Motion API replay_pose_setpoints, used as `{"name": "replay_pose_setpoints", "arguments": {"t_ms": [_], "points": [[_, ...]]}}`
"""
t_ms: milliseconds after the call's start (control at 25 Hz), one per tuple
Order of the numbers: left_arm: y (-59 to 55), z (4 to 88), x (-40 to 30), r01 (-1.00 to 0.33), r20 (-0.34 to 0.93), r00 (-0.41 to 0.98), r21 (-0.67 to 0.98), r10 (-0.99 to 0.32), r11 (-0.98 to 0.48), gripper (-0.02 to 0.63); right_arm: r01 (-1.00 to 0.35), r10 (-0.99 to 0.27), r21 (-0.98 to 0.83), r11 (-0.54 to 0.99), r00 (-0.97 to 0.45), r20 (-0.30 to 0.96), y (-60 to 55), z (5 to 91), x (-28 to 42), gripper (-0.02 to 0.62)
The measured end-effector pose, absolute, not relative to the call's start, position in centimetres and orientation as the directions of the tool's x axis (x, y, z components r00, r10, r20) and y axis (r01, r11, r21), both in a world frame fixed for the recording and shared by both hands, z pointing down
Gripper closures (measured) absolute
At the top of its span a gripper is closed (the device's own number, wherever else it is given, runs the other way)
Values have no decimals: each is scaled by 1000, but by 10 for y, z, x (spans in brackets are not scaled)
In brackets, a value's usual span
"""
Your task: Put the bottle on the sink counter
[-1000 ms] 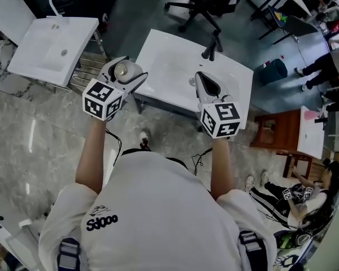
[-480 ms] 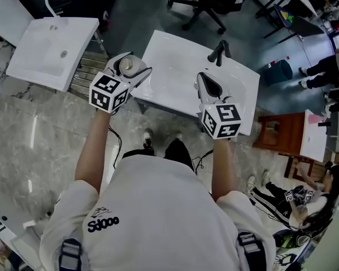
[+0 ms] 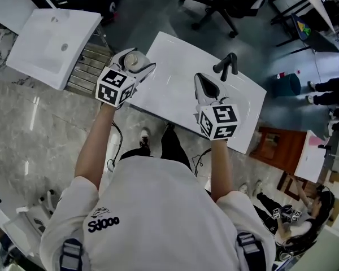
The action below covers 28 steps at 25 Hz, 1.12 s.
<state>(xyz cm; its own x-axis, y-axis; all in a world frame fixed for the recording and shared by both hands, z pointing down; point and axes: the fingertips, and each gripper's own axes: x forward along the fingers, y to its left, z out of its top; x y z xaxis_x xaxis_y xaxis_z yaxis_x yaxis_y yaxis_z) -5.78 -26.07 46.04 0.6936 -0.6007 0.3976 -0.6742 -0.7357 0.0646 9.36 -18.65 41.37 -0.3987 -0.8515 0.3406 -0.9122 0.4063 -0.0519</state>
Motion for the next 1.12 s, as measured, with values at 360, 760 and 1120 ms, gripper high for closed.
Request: {"name": "replay_pose_setpoints", "arguments": {"t_ms": [360, 760, 1120], "points": [[-315, 512, -43, -749, 455, 620, 103, -639, -654, 264, -892, -812, -81, 444, -440, 383, -244, 446, 114, 585], [-360, 568, -33, -789, 534, 548, 75, -643, -610, 264, -872, -776, -102, 478, -474, 415, -274, 470, 115, 584], [-390, 612, -19, -789, 588, 515, 38, -624, -614, 264, -870, -756, -132, 475, -480, 445, -282, 484, 117, 585]]}}
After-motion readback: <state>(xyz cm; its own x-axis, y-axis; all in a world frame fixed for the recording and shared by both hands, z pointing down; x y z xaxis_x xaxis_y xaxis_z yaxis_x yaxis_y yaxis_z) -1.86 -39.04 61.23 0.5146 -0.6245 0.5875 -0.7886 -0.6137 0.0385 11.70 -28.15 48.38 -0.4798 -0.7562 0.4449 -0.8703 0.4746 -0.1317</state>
